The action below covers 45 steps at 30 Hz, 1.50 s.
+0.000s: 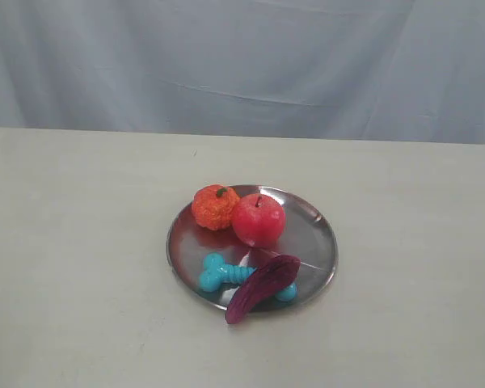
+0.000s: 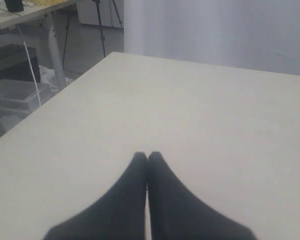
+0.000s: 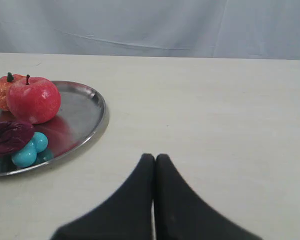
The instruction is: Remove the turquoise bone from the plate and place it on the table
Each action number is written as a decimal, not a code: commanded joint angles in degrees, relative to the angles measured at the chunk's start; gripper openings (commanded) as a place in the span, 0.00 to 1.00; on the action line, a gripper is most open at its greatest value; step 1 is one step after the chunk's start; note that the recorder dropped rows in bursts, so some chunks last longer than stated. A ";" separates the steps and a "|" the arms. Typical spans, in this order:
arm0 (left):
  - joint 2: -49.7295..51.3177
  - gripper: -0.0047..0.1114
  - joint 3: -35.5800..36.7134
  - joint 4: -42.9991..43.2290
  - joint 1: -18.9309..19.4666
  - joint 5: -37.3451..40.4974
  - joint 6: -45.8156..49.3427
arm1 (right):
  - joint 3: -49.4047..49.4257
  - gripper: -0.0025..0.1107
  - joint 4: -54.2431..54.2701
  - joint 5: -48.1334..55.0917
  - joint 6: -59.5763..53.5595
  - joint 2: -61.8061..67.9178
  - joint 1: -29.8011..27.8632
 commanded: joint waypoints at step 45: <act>-0.07 0.04 0.15 -0.07 0.15 -0.31 -0.24 | 0.06 0.02 3.42 -46.26 21.83 -0.23 0.05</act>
